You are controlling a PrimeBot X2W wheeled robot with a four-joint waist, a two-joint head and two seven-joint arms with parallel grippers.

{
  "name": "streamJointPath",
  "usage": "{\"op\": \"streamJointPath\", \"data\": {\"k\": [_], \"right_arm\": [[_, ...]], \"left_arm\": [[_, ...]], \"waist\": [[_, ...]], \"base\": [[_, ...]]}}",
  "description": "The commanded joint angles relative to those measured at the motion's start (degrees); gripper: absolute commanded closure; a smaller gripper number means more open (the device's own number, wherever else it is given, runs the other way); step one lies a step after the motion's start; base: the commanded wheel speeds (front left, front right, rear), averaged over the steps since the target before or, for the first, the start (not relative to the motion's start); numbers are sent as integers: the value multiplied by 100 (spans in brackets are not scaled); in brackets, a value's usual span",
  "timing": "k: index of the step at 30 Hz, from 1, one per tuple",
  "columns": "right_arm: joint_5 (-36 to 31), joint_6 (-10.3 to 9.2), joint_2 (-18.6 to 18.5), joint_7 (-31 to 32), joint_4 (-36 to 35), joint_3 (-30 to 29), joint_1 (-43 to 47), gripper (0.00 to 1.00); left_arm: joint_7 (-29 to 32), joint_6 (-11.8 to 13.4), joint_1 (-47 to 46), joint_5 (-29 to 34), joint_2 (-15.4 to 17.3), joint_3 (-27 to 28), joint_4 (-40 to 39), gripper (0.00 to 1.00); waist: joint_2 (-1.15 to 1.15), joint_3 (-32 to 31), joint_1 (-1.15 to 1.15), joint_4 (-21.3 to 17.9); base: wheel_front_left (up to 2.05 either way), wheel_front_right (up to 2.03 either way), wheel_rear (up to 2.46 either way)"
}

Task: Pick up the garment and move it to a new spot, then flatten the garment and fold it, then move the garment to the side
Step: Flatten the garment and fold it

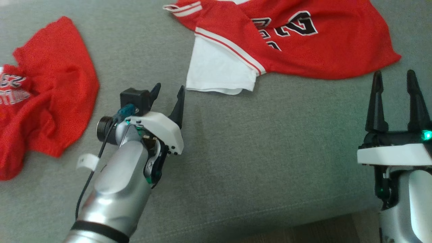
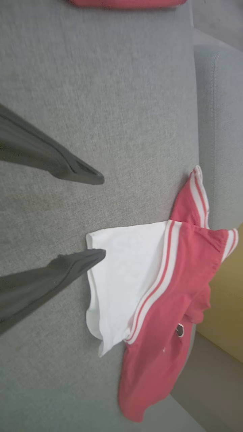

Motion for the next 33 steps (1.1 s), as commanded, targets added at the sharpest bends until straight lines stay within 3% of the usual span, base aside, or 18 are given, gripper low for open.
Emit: {"op": "streamJointPath", "data": {"k": [1, 20, 21, 22, 23, 33], "right_arm": [[24, 22, -21, -13, -235, 171, -207, 0], [68, 22, -21, -147, -139, 214, -335, 0], [71, 22, -21, -154, -123, 200, -341, 0], [73, 22, -21, -161, -108, 186, -348, 0], [73, 22, -21, -167, -92, 172, -353, 0], [16, 22, -20, -168, 150, -16, -348, 0]], "left_arm": [[1, -29, -316, -49, 56, 71, 40, 0], [104, -290, -1098, -495, 56, -534, 1160, 0], [153, -324, -1099, -526, 56, -597, 1183, 47], [184, -344, -1099, -558, 56, -647, 1200, 79], [201, -354, -1100, -587, 56, -690, 1220, 100], [-390, -87, -1073, -947, 56, -617, 1034, 100]], "waist": [[0, 168, 0, -168], [0, 464, 0, -516], [0, 463, 0, -522], [0, 457, 0, -526], [0, 451, 0, -526], [0, 140, 0, -181]], "base": [[0, 0, 0], [0, 0, 0], [0, 0, 0], [0, 0, 0], [0, 0, 0], [0, 0, 0]]}}
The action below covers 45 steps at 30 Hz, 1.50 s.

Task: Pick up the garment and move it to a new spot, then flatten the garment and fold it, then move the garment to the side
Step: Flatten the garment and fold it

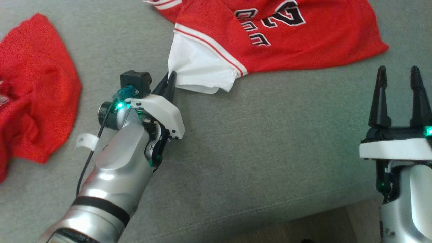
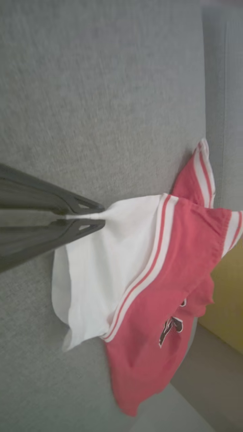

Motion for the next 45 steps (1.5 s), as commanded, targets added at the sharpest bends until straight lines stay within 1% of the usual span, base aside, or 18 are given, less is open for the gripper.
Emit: {"op": "streamJointPath", "data": {"k": [1, 4, 7, 14, 15, 21, 26, 29, 35, 45], "right_arm": [[-38, 22, -24, -1, -100, 75, -120, 0], [-73, 22, -24, 112, 56, 20, -113, 0], [-117, 22, -24, 238, 204, -74, -91, 0], [-96, 22, -24, 540, 751, -402, -17, 0], [-96, 22, -24, 540, 751, -402, -17, 0], [95, 22, -24, 655, 1309, -773, -215, 0], [224, 22, -24, 741, 1869, -1125, -573, 0], [247, 22, -24, 798, 2280, -1187, -828, 0], [282, 22, -24, 792, 3020, -1543, -1320, 0], [37, 22, -24, 643, 3774, -1873, -1806, 0]], "left_arm": [[-116, 81, -58, -50, 95, 225, -256, 100], [-164, 170, 76, -53, 125, 430, -519, 100], [-170, 264, 336, 44, 218, 721, -1084, 100], [-172, 279, 1185, 233, 293, 1154, -2092, 100], [-172, 279, 1185, 233, 293, 1154, -2092, 100], [-172, 326, 1724, 450, 302, 1368, -2687, 100], [-173, 324, 2004, 601, 275, 1476, -3001, 100], [-173, 290, 2112, 668, 250, 1507, -3150, 100], [-173, 226, 2162, 769, 202, 1523, -3285, 100], [-173, 171, 2088, 840, 147, 1553, -3301, 100]], "waist": [[0, -169, 0, 192], [0, -330, 0, 376], [0, -423, 0, 571], [0, -587, 0, 912], [0, -587, 0, 912], [0, -636, 0, 1103], [0, -582, 0, 1221], [0, -503, 0, 1288], [0, -313, 0, 1415], [0, -136, 0, 1530]], "base": [[0, 0, 0], [0, 0, 0], [0, 0, 0], [0, 0, 0], [0, 0, 0], [0, 0, 0], [0, 0, 0], [0, 0, 0], [0, 0, 0], [0, 0, 0]]}}
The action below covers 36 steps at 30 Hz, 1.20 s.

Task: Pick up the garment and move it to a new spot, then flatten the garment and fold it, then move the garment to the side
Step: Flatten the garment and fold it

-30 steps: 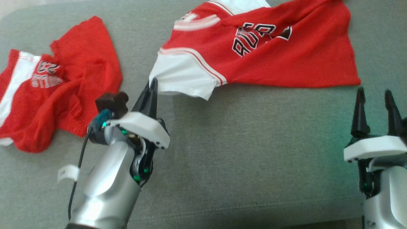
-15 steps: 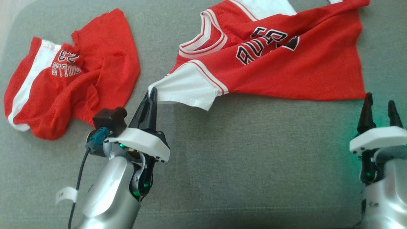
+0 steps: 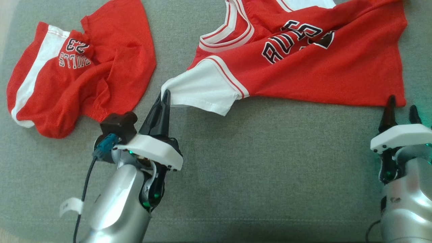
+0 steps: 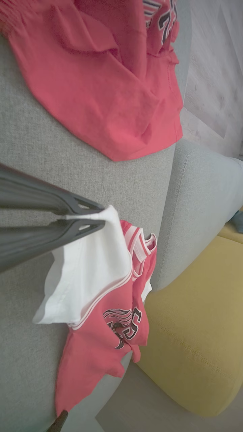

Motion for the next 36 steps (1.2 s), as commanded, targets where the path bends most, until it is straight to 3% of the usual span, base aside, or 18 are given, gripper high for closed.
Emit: {"op": "streamJointPath", "data": {"k": [1, 2, 3, 4, 5, 13, 17, 24, 30, 36], "right_arm": [[-55, 22, -30, -87, -49, 103, -193, 0], [-55, 22, -30, -97, 16, 112, -230, 2], [-59, 22, -30, -114, 81, 122, -257, 56], [-63, 22, -30, -134, 146, 131, -277, 91], [-70, 22, -30, -154, 207, 135, -296, 100], [-4, 22, -30, -449, 380, 294, -380, 100], [187, 22, -30, -657, -89, 873, -310, 100], [757, 22, -30, -574, -1780, 1388, -60, 100], [742, 22, -156, 92, -3424, 1928, 253, 100], [605, 22, -120, 864, -5042, 1837, 372, 100]], "left_arm": [[-70, -21, -173, 74, 44, 246, -195, 100], [-70, -26, -177, 79, 40, 249, -192, 100], [-70, -30, -175, 86, 37, 254, -187, 100], [-70, -33, -164, 93, 34, 259, -178, 100], [-70, -34, -149, 100, 32, 265, -171, 100], [-70, -53, -11, 110, 18, 348, -204, 100], [-70, -52, 147, 101, 12, 541, -447, 100], [-70, -59, -2, -45, 2, 750, -1207, 100], [-27, 205, -322, -65, 15, 940, -2257, 100], [523, 423, -745, 122, 207, 974, -3496, 100]], "waist": [[0, 14, 0, 5], [0, 14, 0, 4], [0, 0, 0, -1], [0, -21, 0, -9], [0, -40, 0, -18], [0, -372, 0, -80], [0, -801, 0, -195], [0, -1423, 0, -346], [0, -1895, 0, -555], [0, -2033, 0, -651]], "base": [[0, 0, 0], [0, 0, 0], [0, 0, 0], [0, 0, 0], [0, 0, 0], [0, 0, 0], [0, 0, 0], [0, 0, 0], [0, 0, 0], [0, 0, 0]]}}
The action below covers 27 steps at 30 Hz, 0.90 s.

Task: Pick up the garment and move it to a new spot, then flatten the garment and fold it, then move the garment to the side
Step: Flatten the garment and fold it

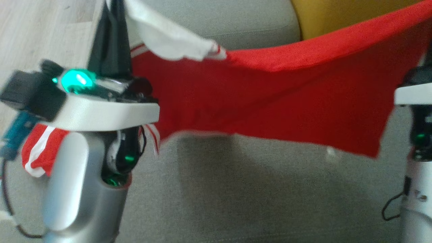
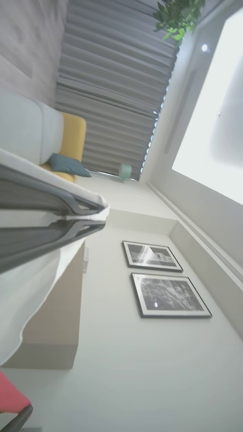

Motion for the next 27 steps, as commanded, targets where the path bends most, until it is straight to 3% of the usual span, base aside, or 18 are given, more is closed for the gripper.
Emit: {"op": "streamJointPath", "data": {"k": [1, 6, 11, 16, 20, 27], "right_arm": [[-84, 22, 12, 246, -552, 65, -115, 100], [-194, 22, 71, 905, -1281, -82, -178, 100], [-195, 22, 82, 1319, -1026, -21, -696, 100], [-299, 22, 84, 1352, 4, 27, -2041, 100], [-664, 22, -1, 975, 1186, 146, -3338, 100], [-969, 22, -111, -6, 2924, -234, -5048, 100]], "left_arm": [[210, 48, -449, 84, 187, 228, -470, 100], [894, 24, -954, 127, 420, 196, -1012, 100], [1467, -184, -1699, -95, 625, 271, -529, 100], [1757, -500, -2942, -245, 836, 396, 575, 100], [1589, -749, -4078, -73, 1004, 405, 1702, 100], [910, -823, -5472, 103, 952, 493, 3078, 100]], "waist": [[0, -40, 0, -53], [0, 79, 0, -102], [0, 474, 0, -186], [0, 1341, 0, -250], [0, 1911, 0, -223], [0, 2344, 0, -44]], "base": [[0, 0, 0], [0, 0, 0], [0, 0, 0], [0, 0, 0], [0, 0, 0], [0, 0, 0]]}}
